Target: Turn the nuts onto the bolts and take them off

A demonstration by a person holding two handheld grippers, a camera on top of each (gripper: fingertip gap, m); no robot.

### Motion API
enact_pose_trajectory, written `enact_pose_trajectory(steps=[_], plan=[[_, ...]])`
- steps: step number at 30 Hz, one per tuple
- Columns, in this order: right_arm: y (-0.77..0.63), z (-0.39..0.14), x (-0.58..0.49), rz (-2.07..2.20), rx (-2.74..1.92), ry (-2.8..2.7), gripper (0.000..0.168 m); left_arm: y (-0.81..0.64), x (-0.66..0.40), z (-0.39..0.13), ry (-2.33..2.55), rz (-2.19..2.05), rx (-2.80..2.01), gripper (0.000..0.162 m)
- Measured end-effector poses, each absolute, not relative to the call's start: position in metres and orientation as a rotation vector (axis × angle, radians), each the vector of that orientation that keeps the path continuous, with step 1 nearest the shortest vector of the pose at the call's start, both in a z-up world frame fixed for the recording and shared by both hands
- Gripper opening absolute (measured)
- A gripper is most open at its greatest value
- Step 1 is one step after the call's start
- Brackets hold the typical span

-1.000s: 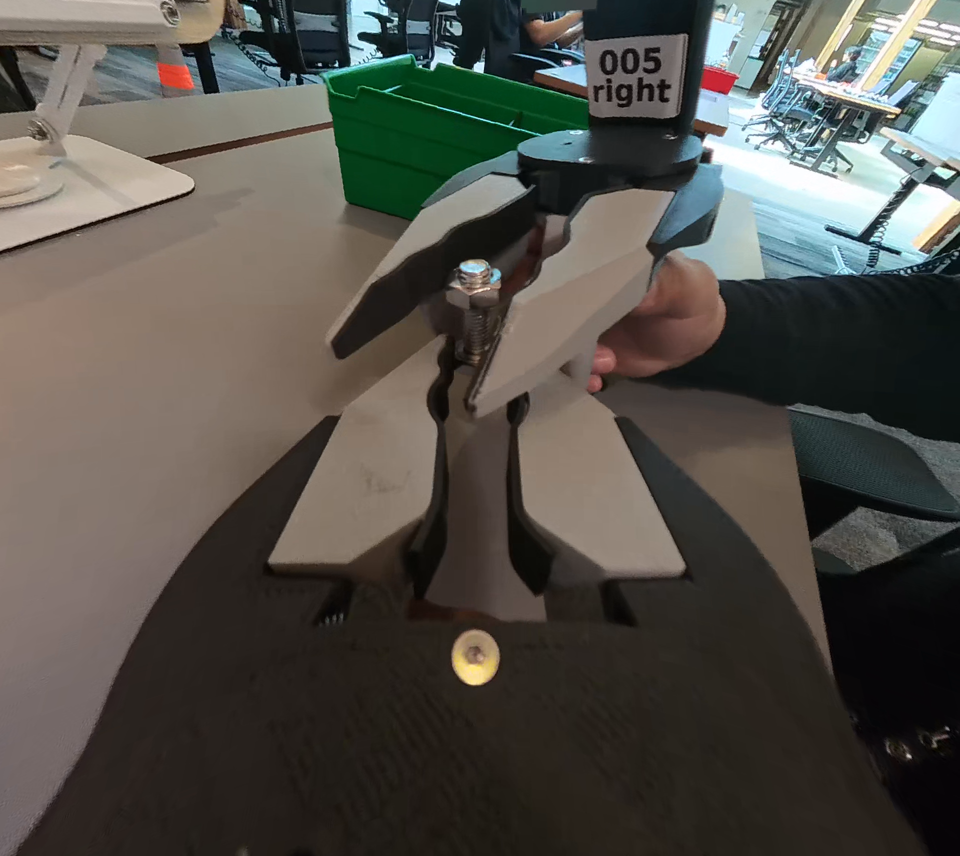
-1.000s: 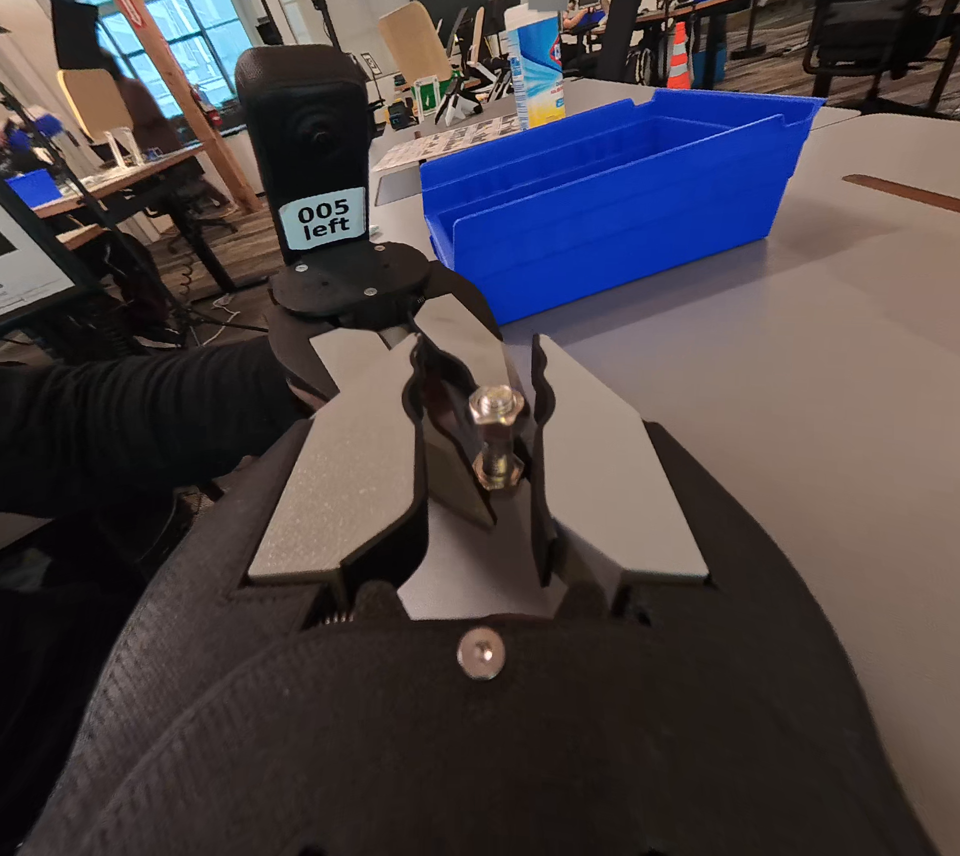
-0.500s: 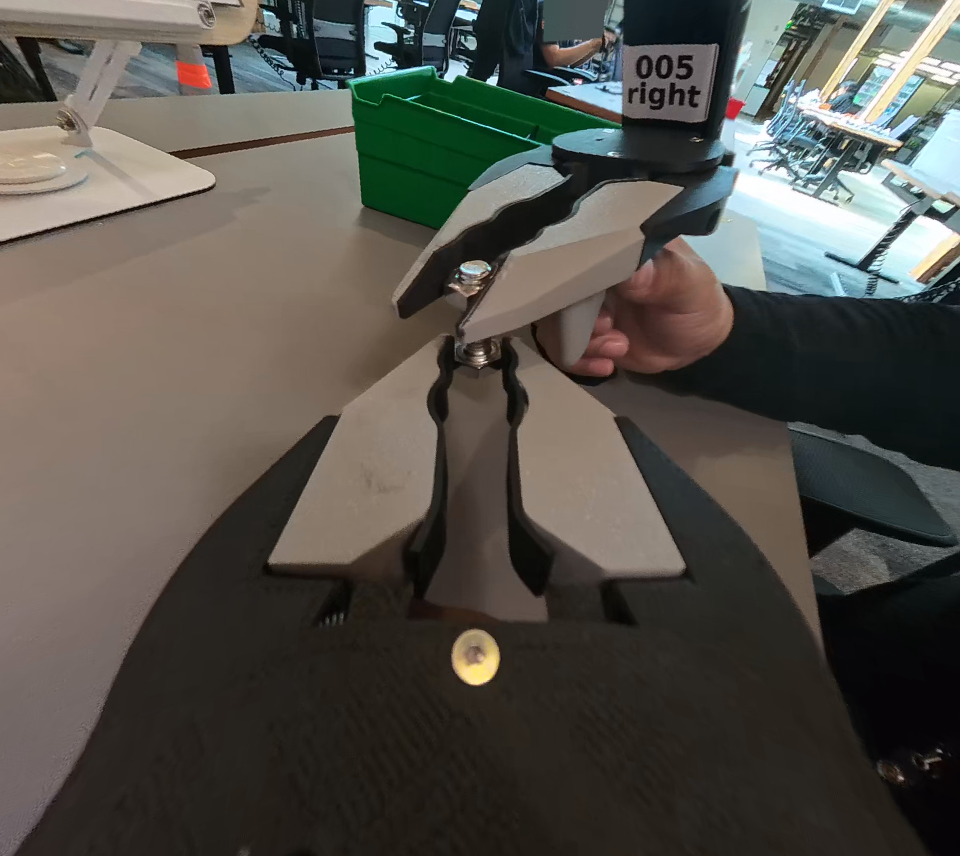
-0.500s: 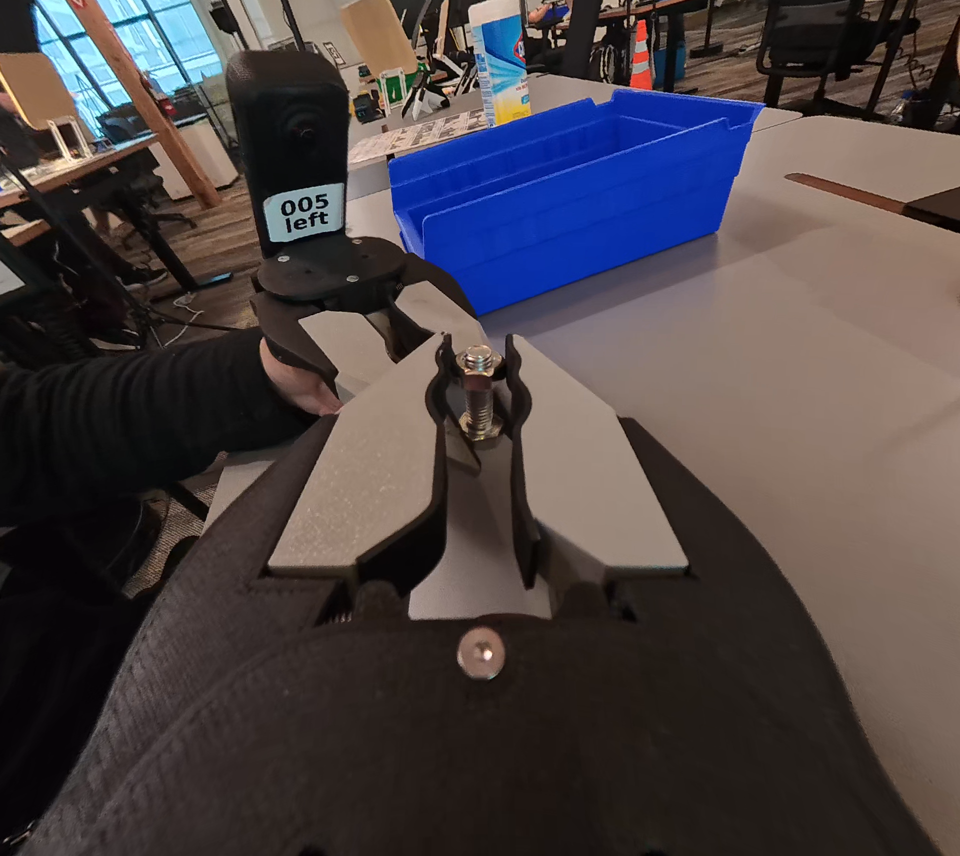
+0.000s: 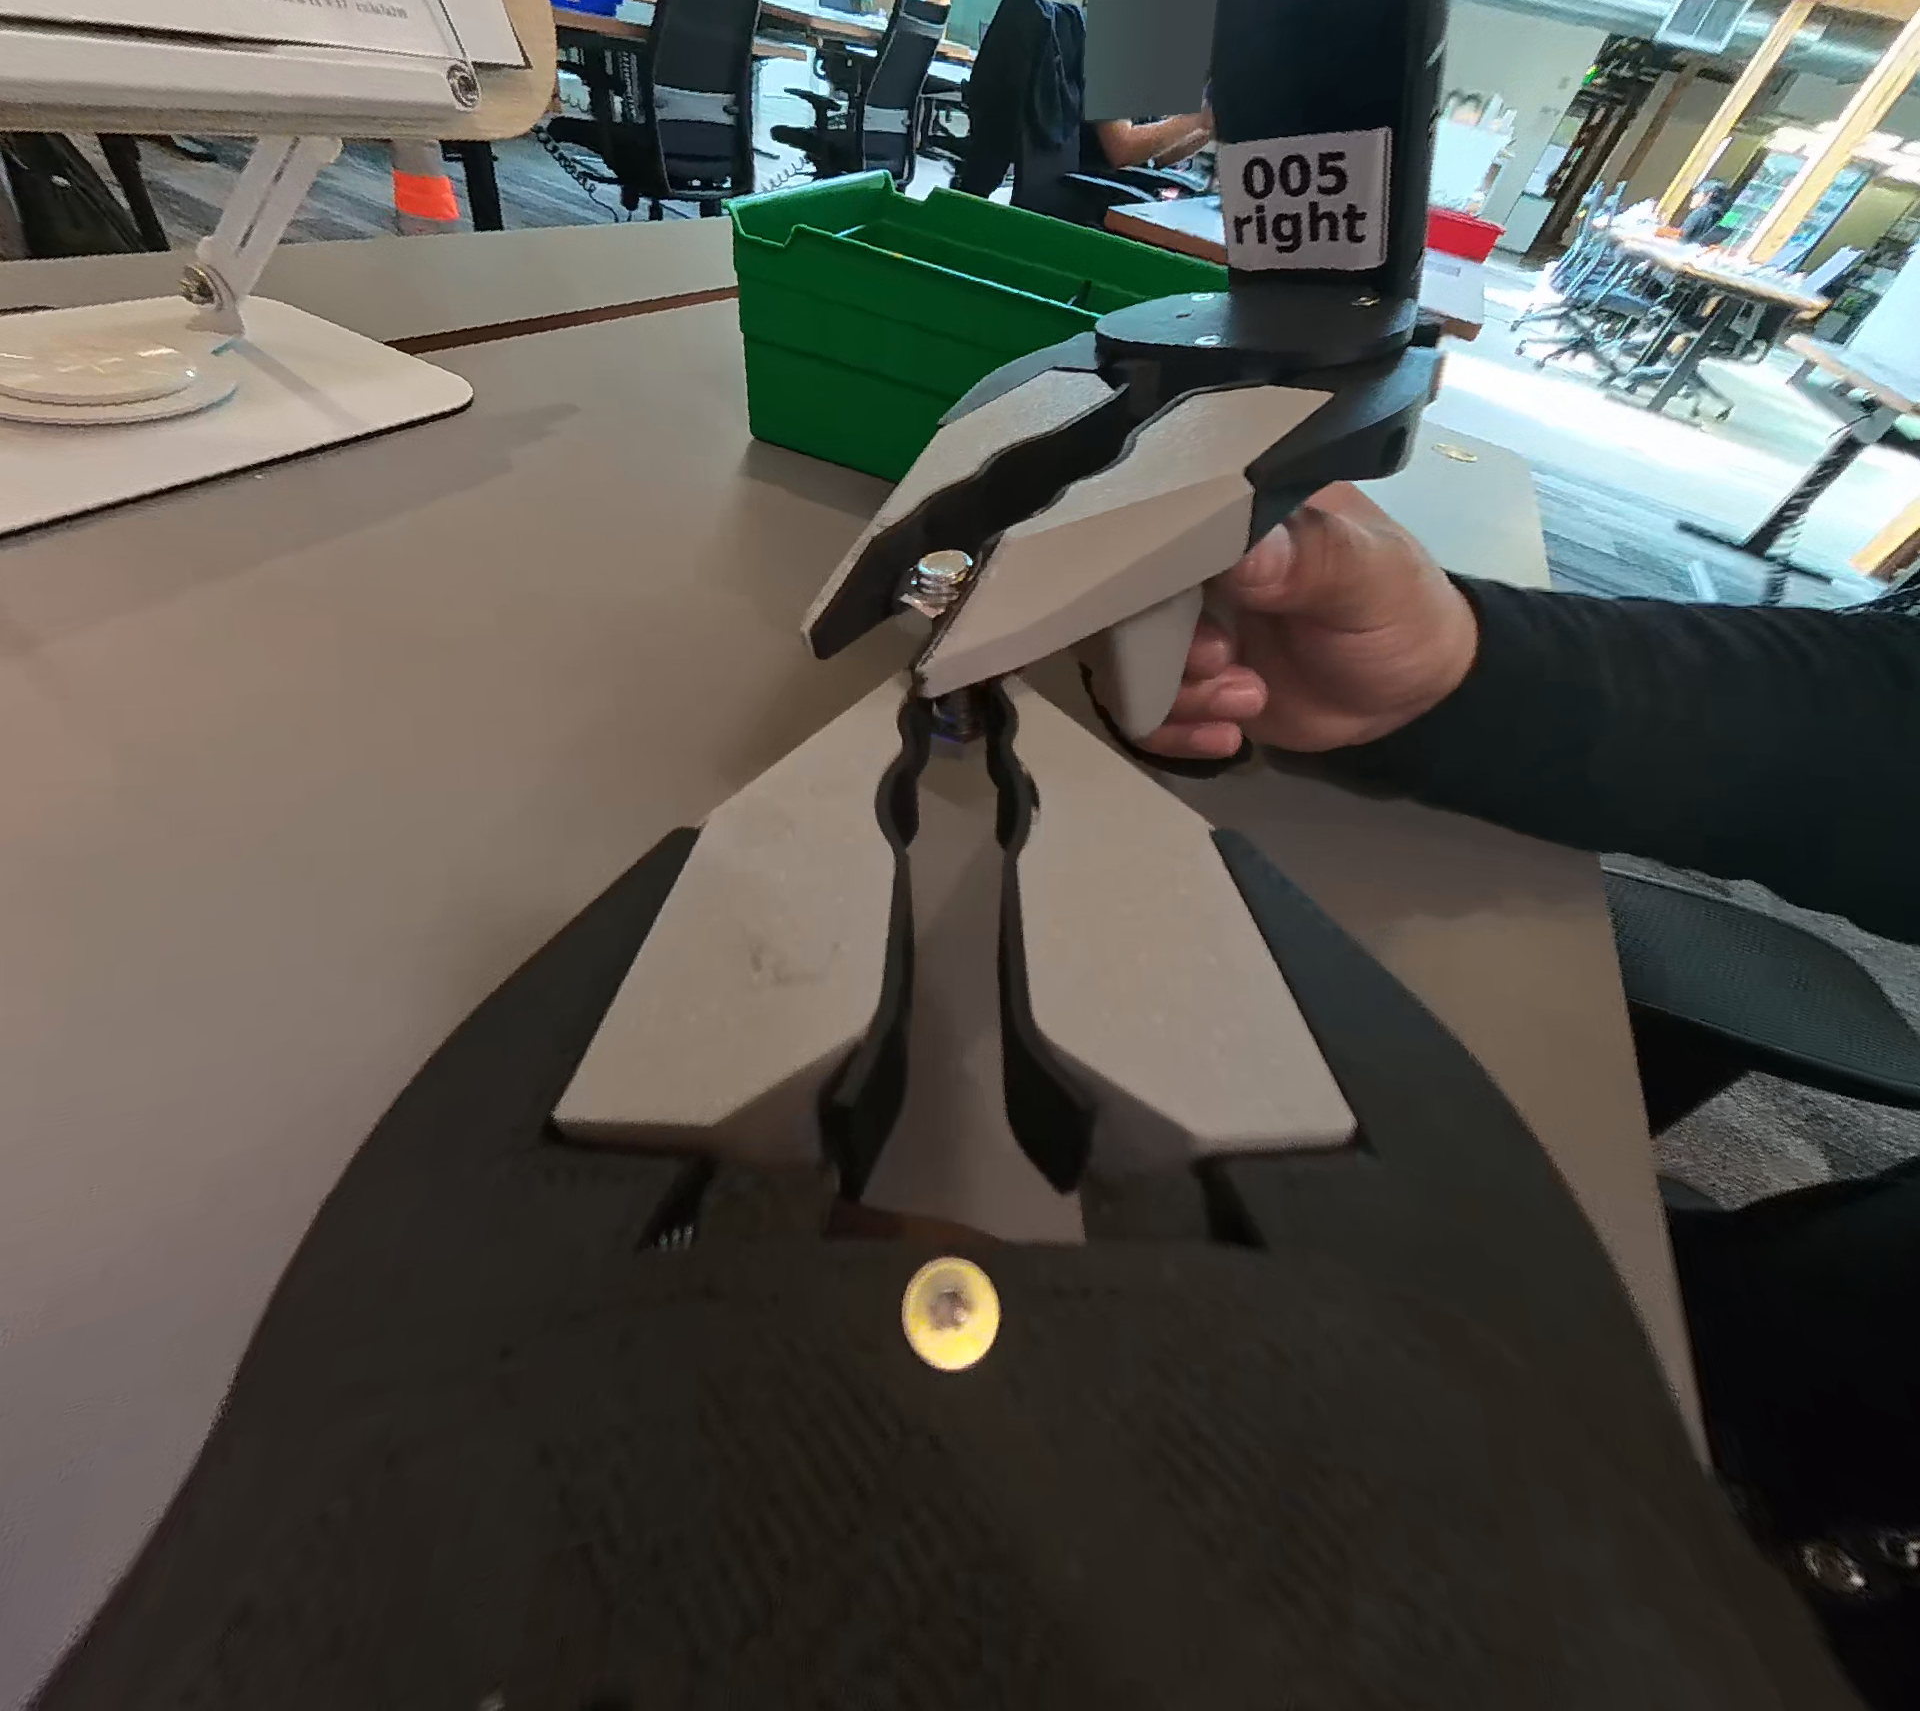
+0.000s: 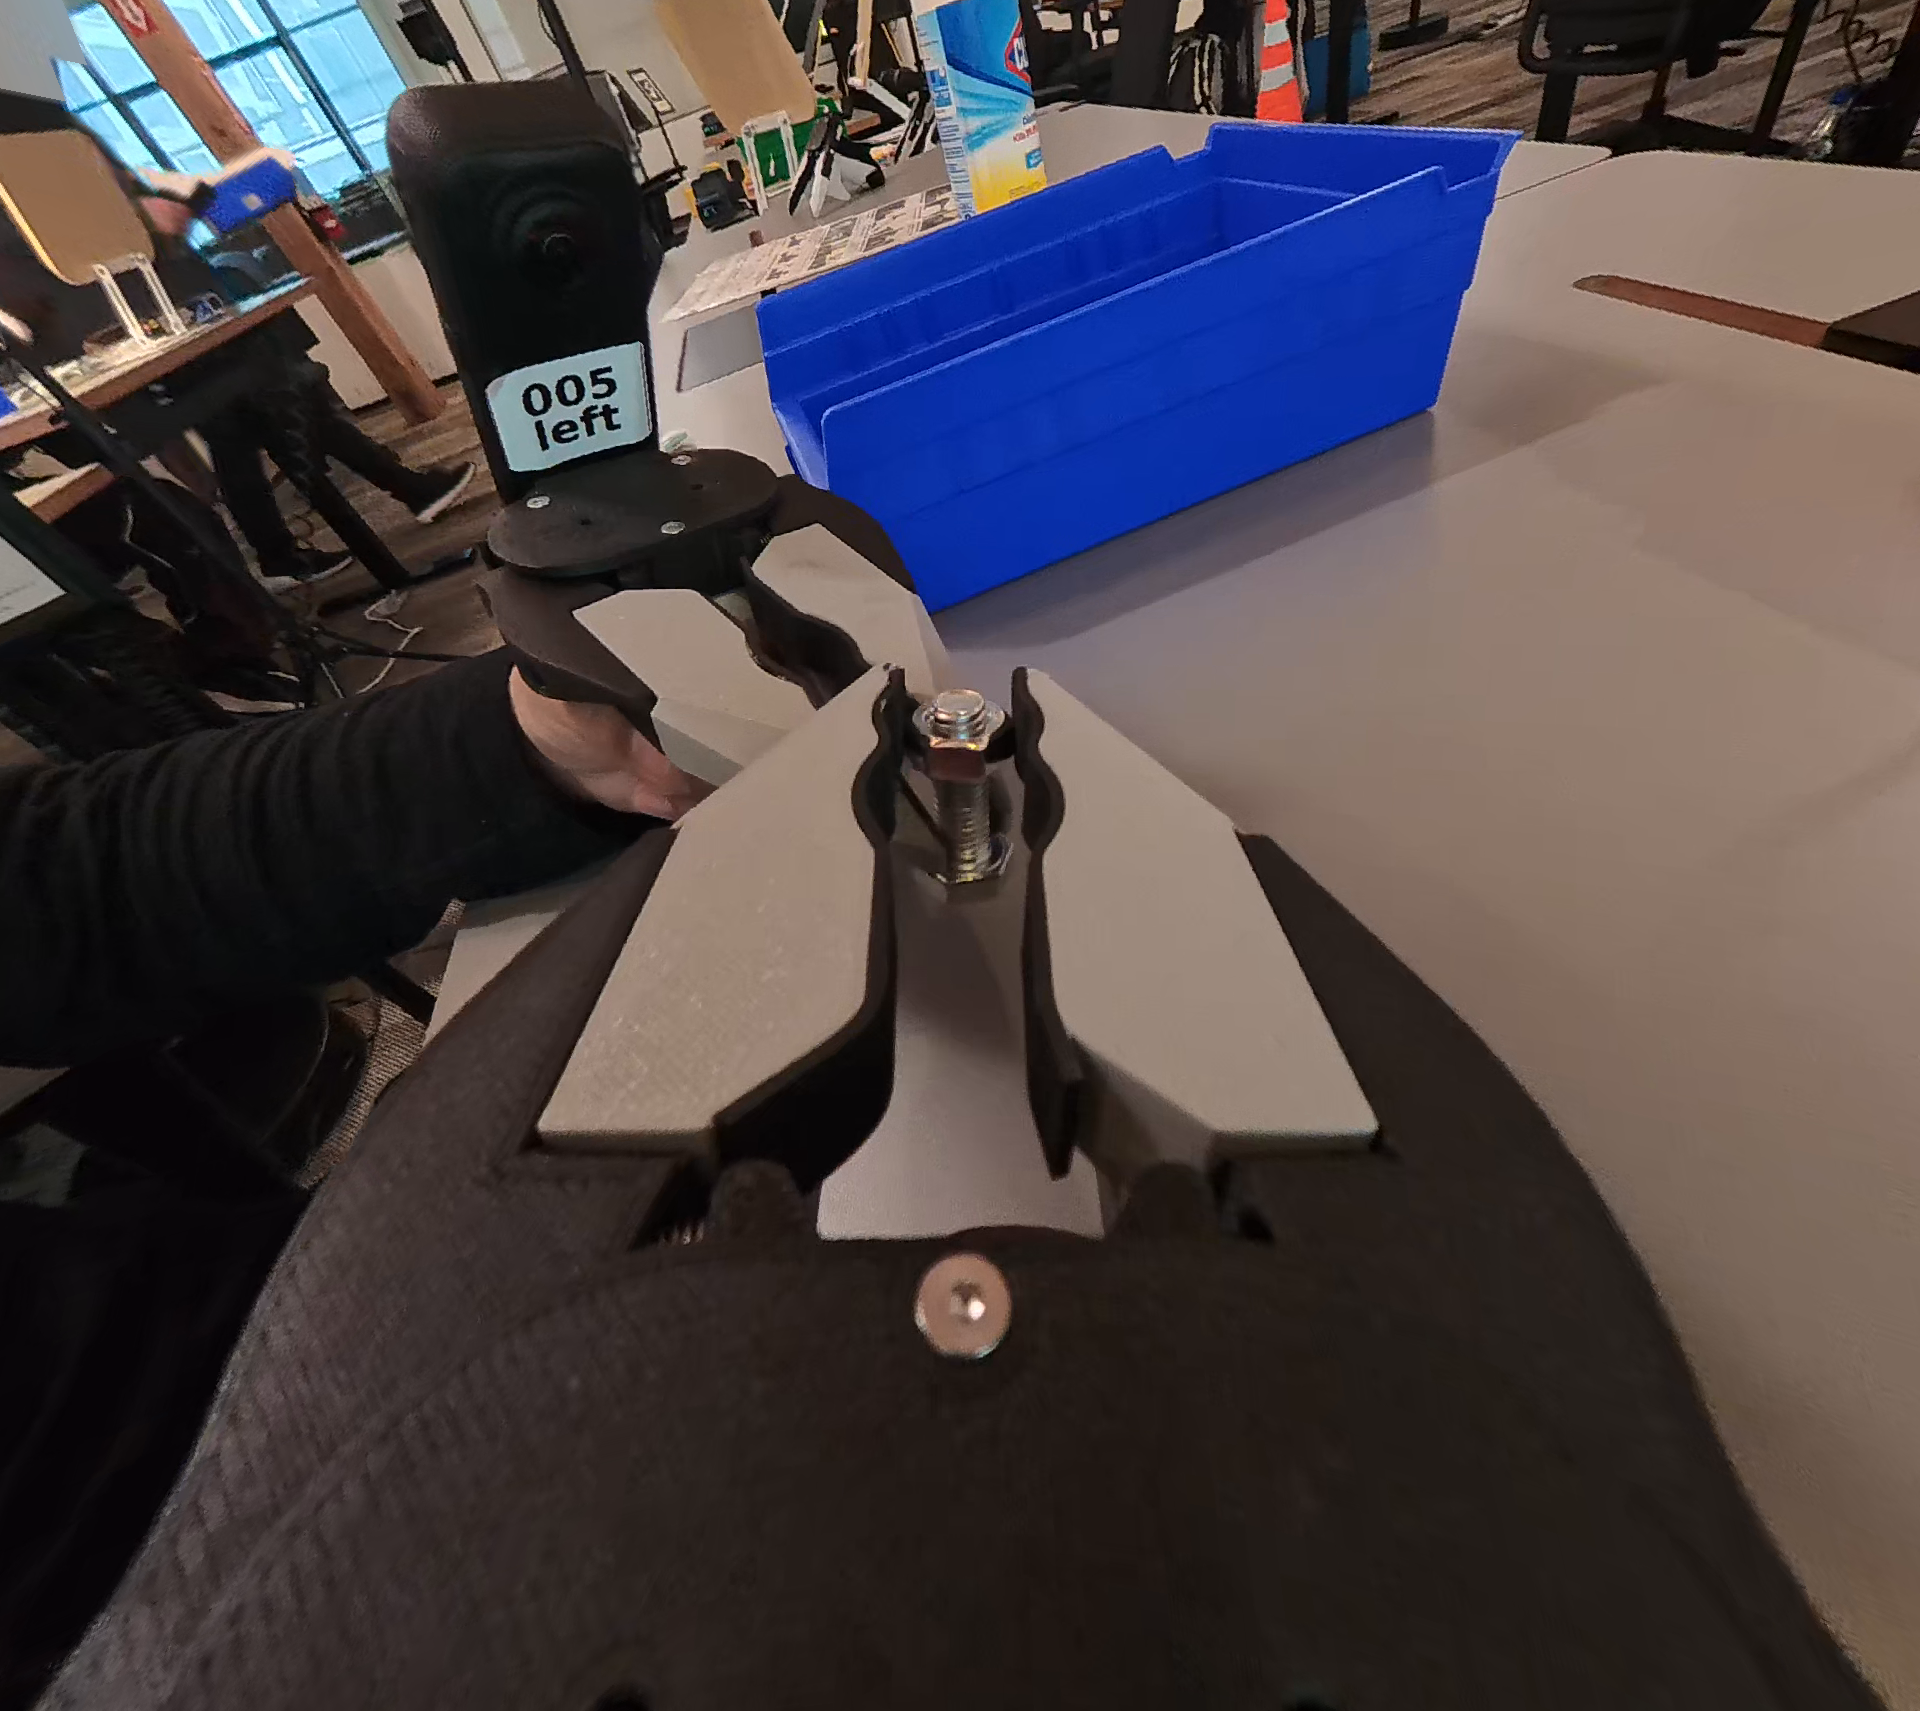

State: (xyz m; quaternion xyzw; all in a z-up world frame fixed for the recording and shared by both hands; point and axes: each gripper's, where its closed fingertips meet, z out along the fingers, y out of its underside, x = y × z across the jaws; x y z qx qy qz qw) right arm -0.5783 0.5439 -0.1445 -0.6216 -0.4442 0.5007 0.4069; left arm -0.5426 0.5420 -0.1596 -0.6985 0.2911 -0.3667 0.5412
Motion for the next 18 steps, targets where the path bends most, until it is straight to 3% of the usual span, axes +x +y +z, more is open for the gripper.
enact_pose_trajectory(steps=[18], plan=[[0.554,-0.138,-0.572,1.256,-1.544,-1.057,0.028,0.555,-0.556,-0.160,0.640,-0.747,-1.666,0.006]])
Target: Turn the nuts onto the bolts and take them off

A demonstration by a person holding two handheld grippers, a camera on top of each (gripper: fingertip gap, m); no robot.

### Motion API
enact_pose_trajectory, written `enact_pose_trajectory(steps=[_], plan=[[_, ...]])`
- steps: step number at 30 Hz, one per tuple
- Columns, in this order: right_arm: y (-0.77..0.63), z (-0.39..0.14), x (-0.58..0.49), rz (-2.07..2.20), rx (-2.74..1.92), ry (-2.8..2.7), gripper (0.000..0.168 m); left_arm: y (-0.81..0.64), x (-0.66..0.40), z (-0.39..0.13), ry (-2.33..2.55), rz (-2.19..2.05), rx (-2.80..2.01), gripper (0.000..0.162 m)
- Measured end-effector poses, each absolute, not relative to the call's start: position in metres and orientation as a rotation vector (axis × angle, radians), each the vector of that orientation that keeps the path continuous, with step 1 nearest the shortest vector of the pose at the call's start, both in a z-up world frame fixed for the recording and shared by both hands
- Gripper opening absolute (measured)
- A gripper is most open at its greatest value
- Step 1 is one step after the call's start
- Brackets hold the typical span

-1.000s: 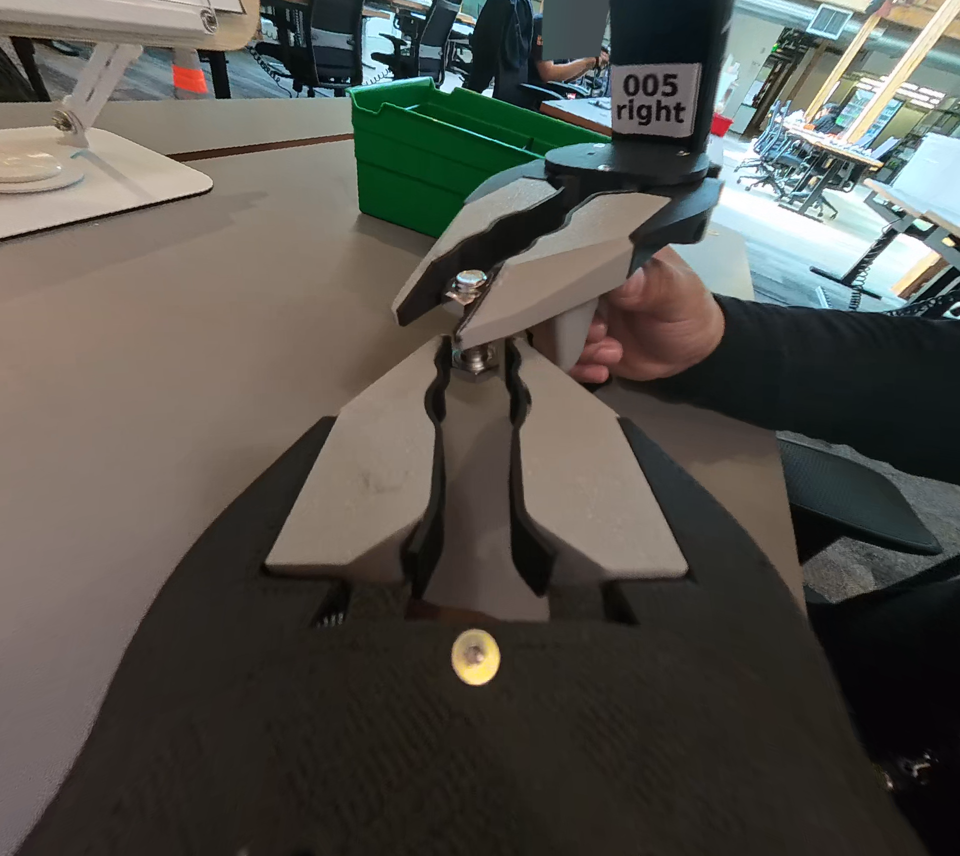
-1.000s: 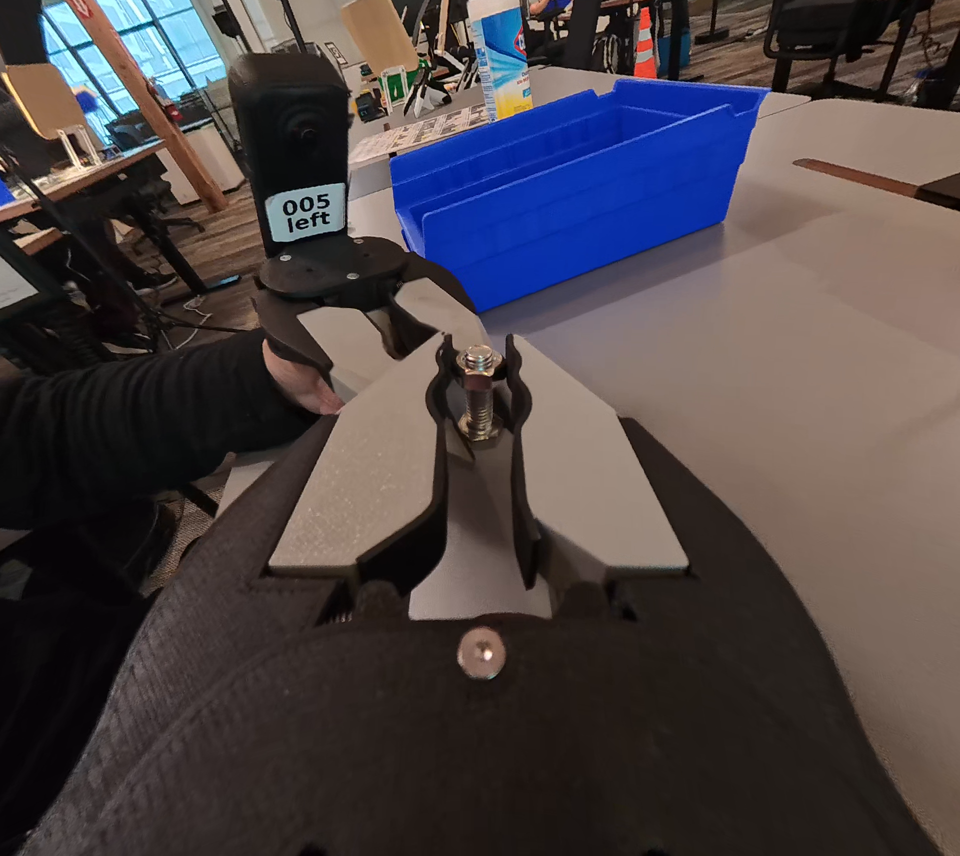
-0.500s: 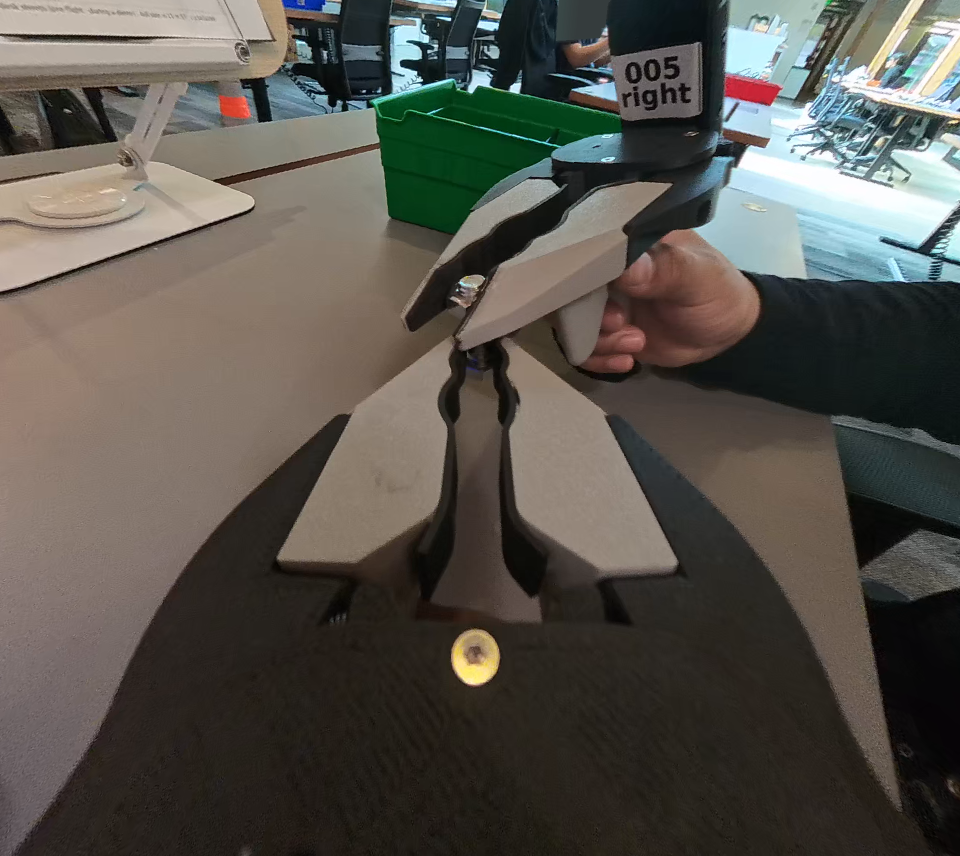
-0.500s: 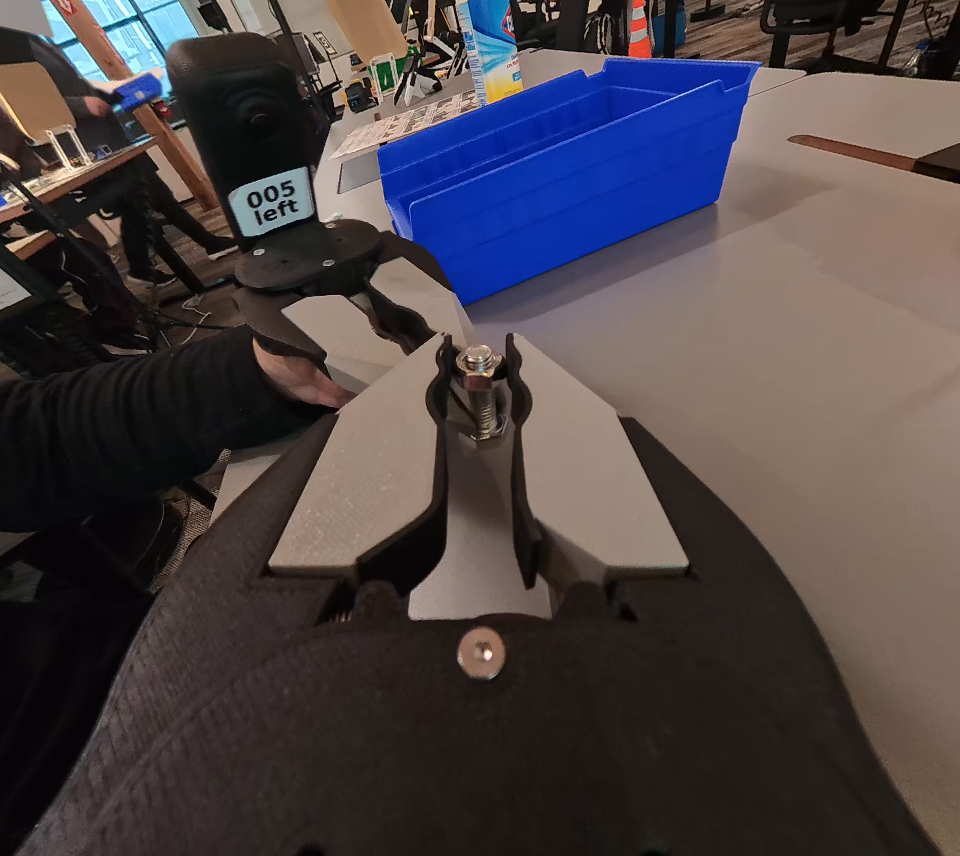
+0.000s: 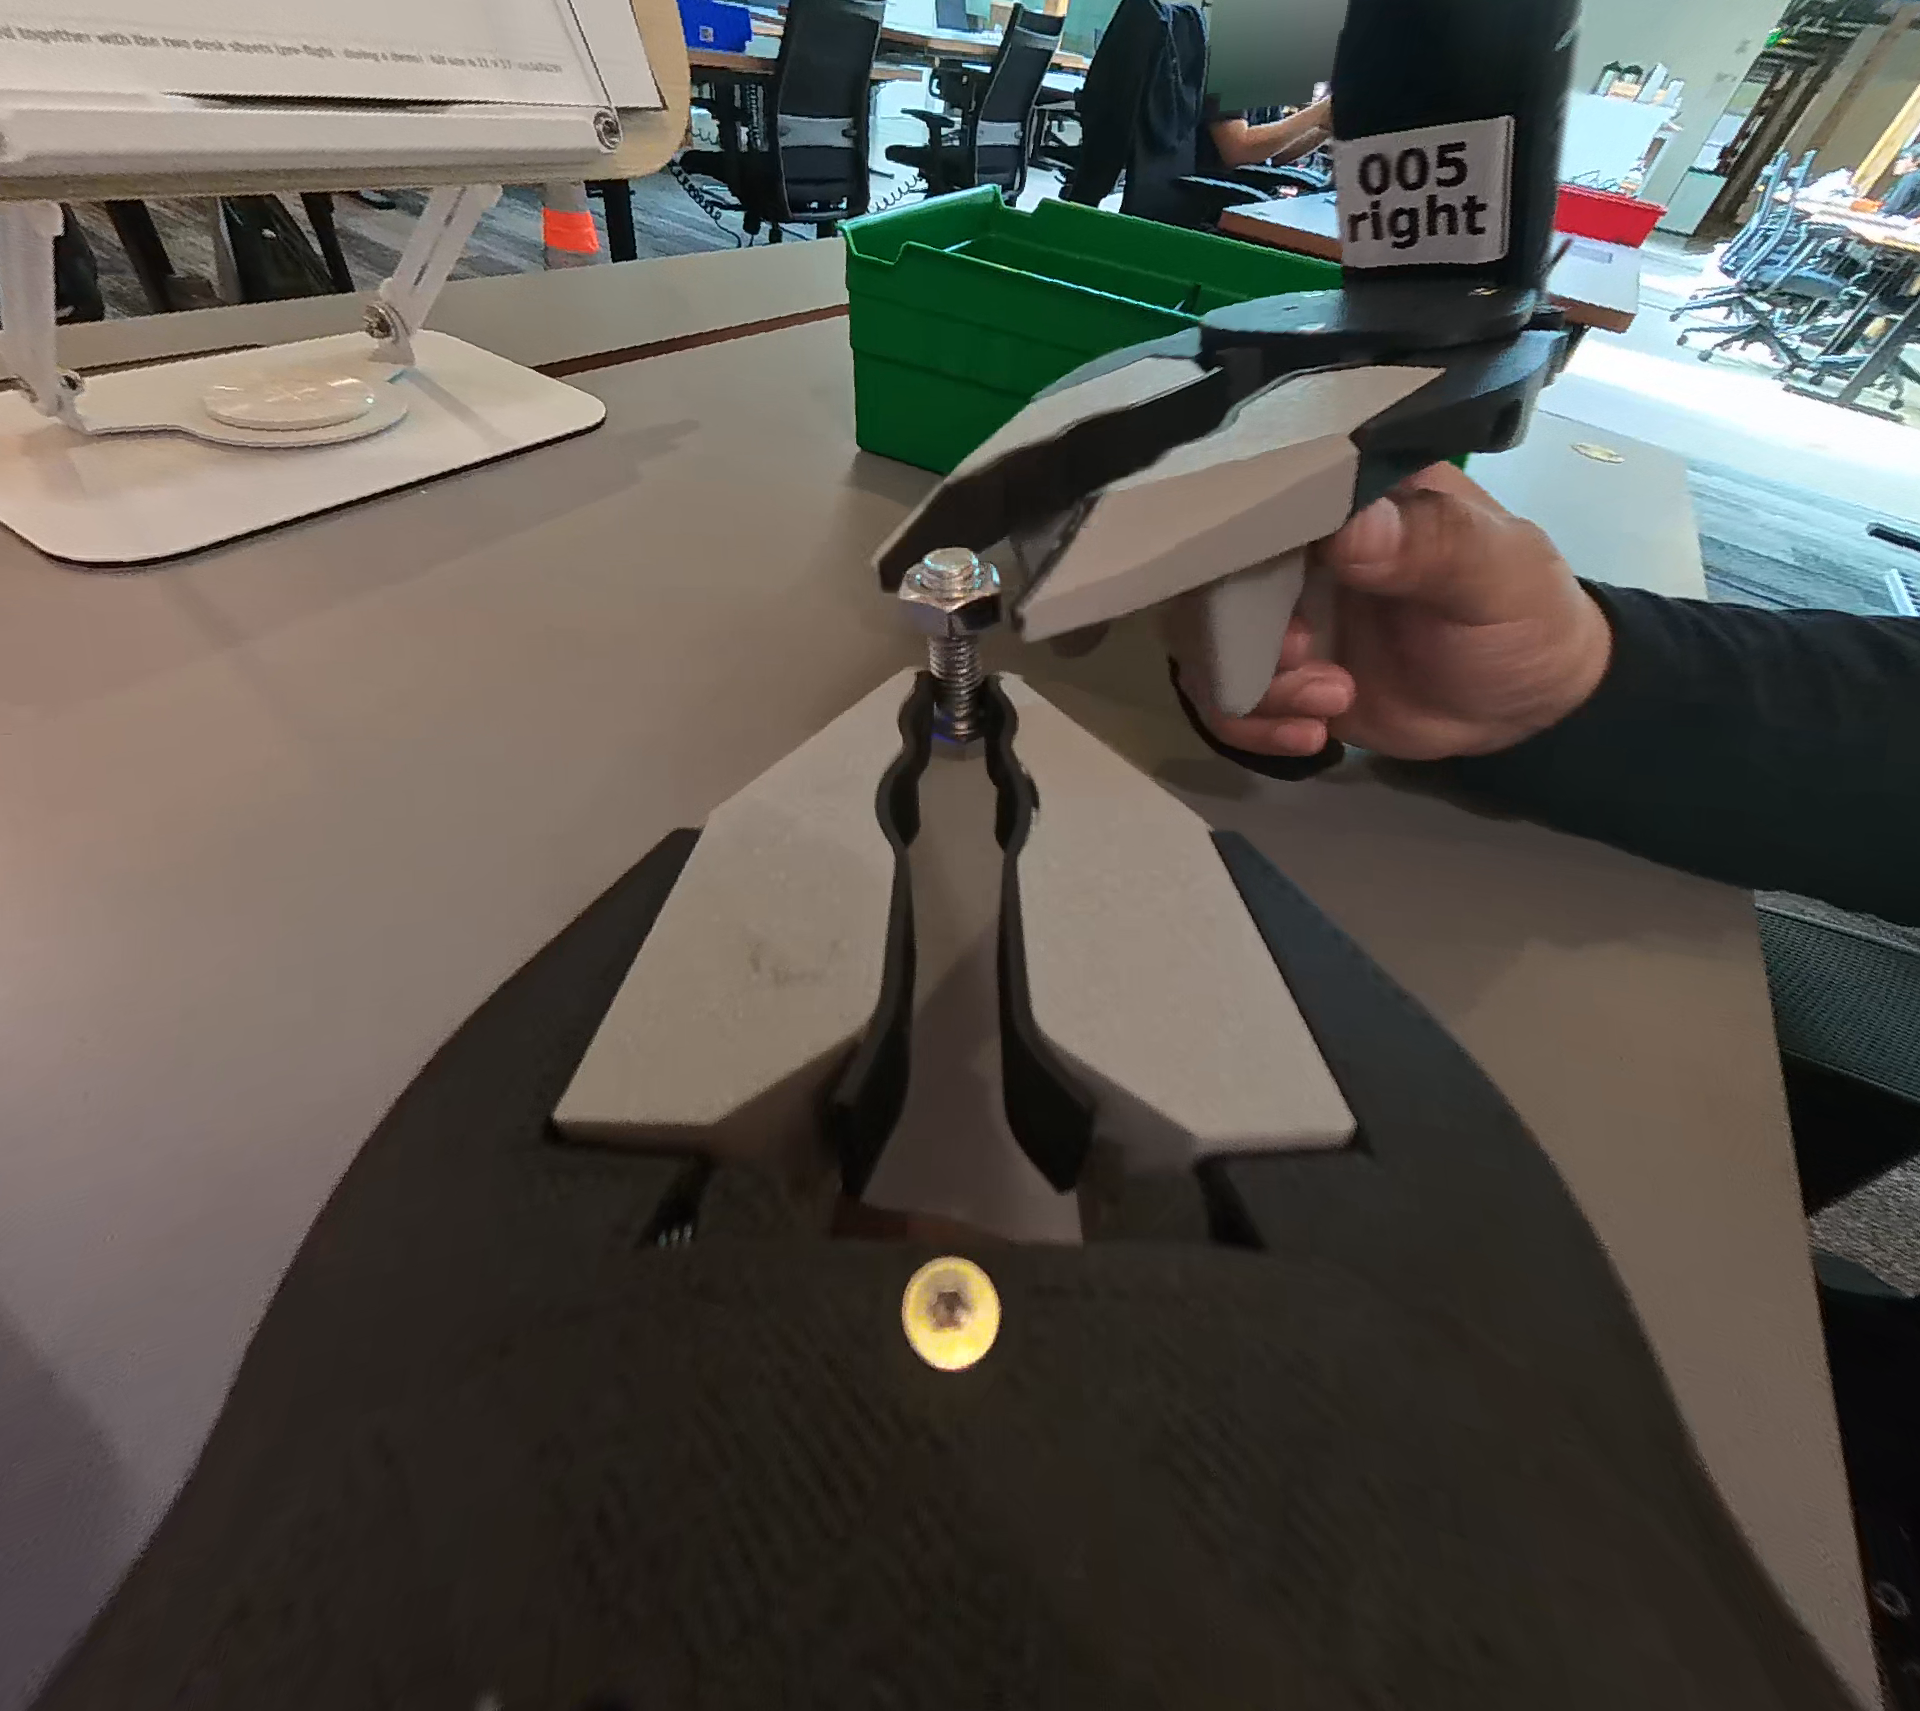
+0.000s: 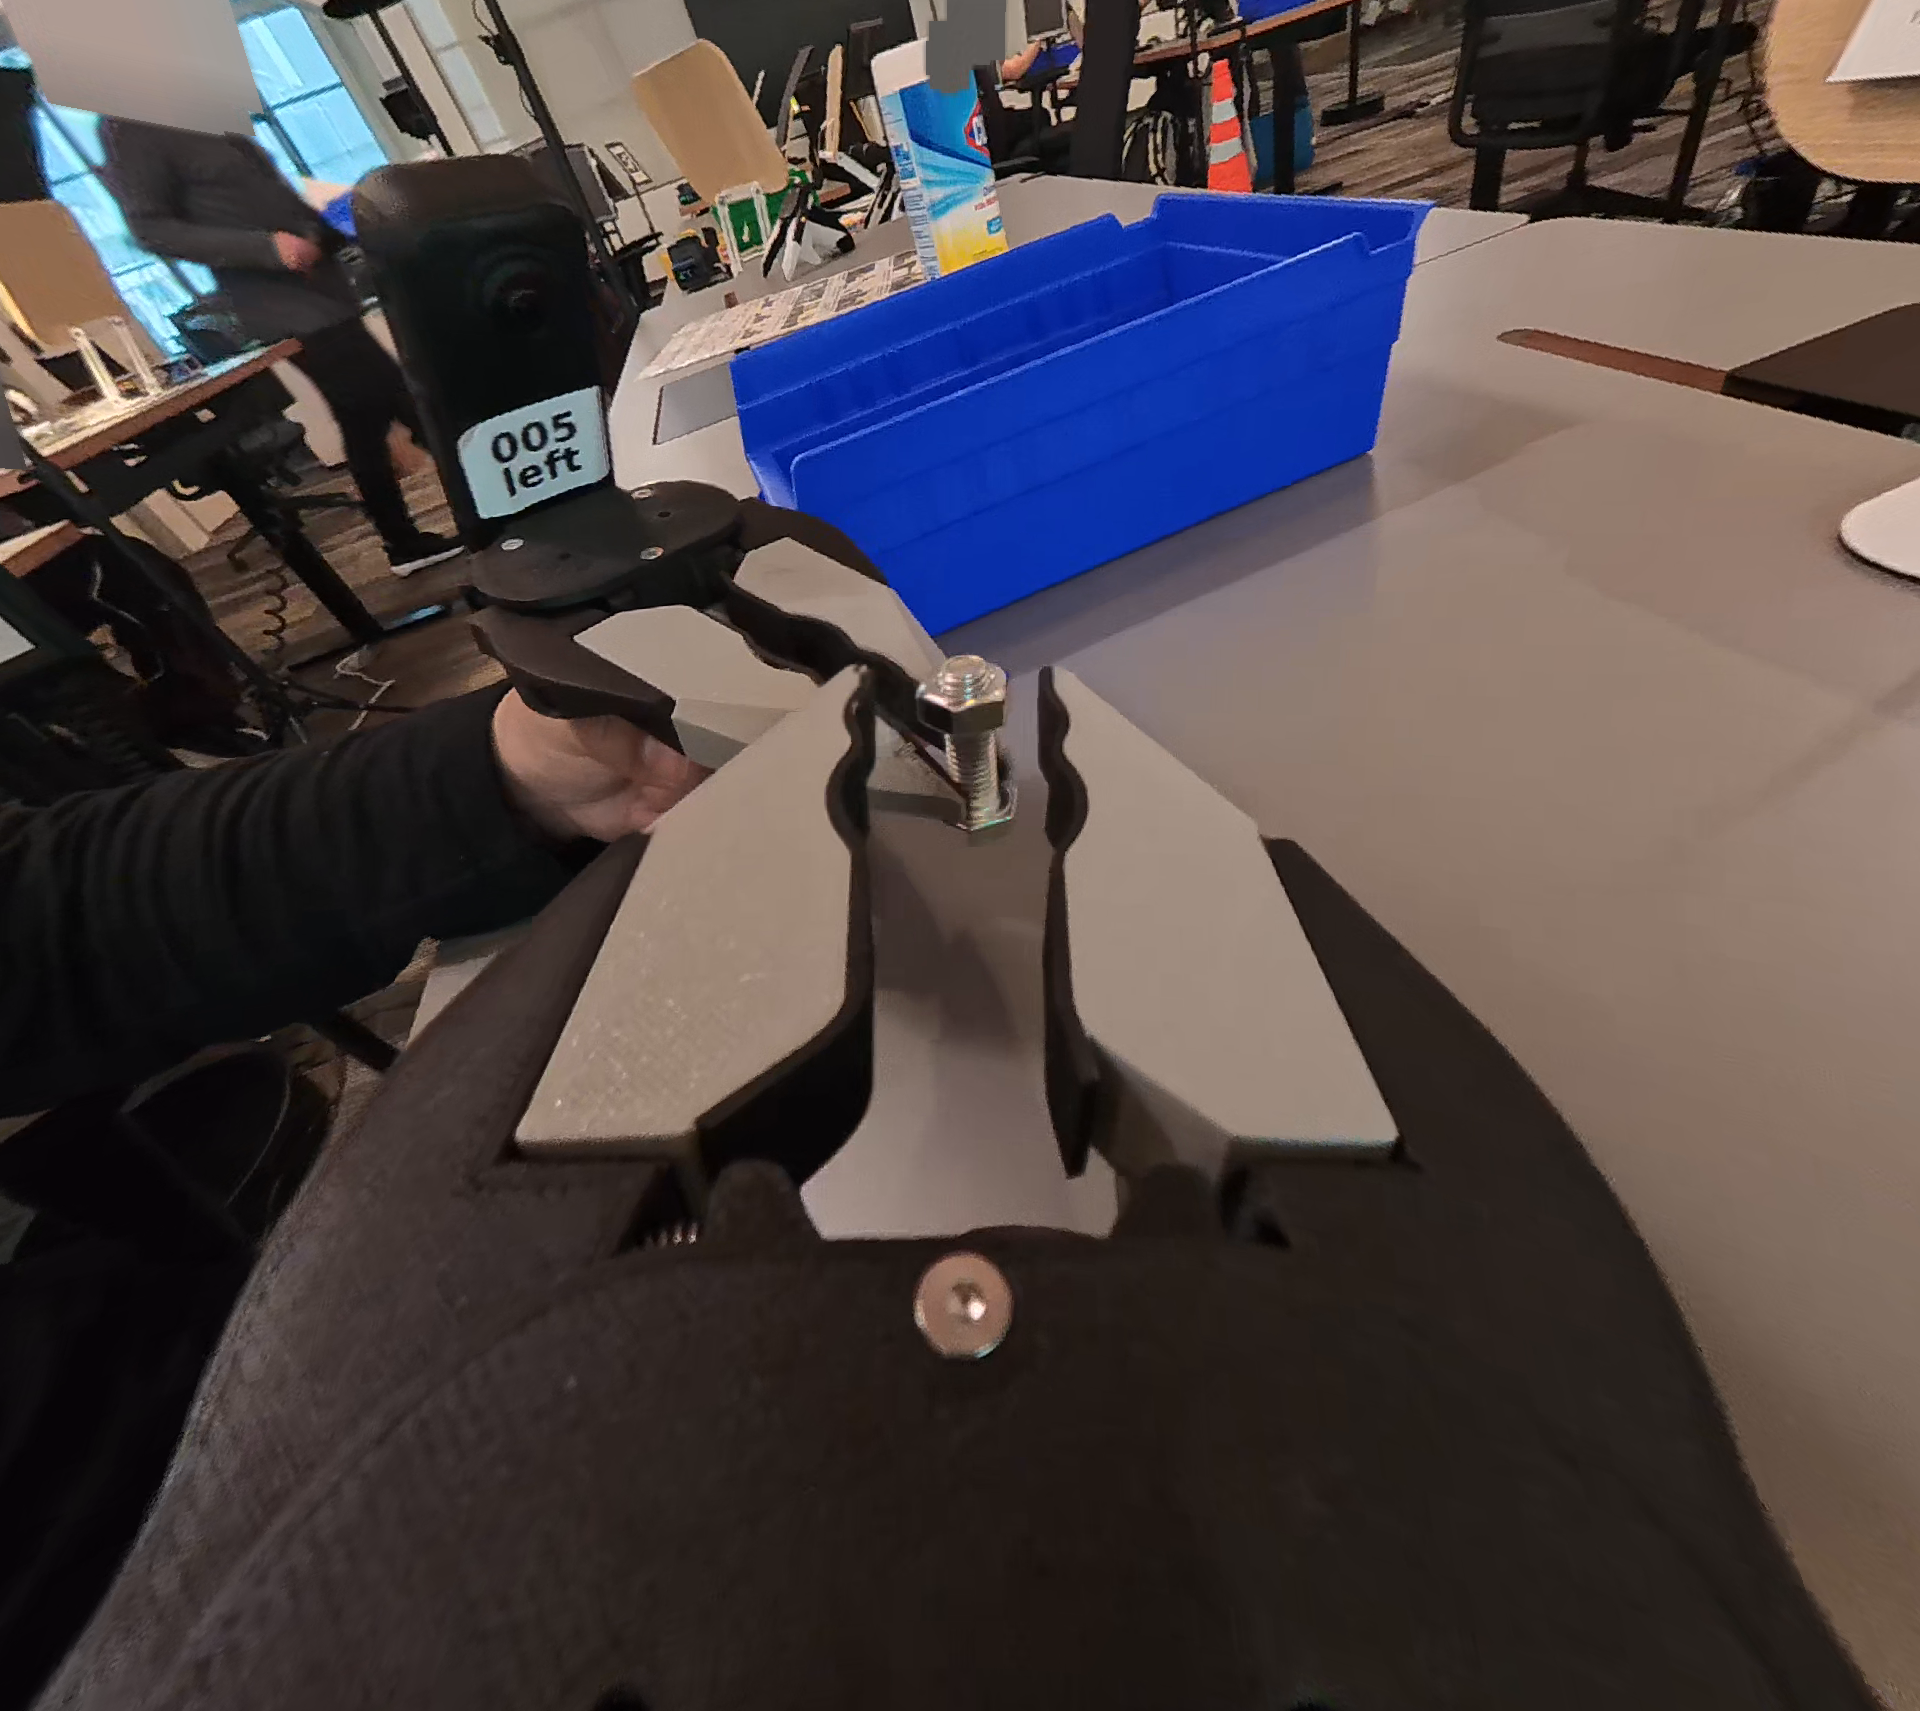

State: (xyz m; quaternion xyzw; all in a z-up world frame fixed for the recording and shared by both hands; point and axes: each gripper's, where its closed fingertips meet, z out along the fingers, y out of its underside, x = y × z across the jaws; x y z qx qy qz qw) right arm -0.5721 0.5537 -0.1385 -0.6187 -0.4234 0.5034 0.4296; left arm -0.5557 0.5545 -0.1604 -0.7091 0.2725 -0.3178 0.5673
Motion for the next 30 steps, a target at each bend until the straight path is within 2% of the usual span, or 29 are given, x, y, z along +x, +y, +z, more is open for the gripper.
enact_pose_trajectory(steps=[5,27,30], plan=[[0.549,-0.148,-0.578,1.240,-1.569,-1.101,0.015,0.550,-0.550,-0.162,0.679,-0.755,-1.664,0.006],[0.548,-0.143,-0.576,1.221,-1.567,-1.106,0.015,0.546,-0.547,-0.158,0.606,-0.930,-1.671,0.007],[0.550,-0.145,-0.576,1.221,-1.580,-1.097,0.015,0.543,-0.543,-0.158,0.626,-0.955,-1.670,0.020]])
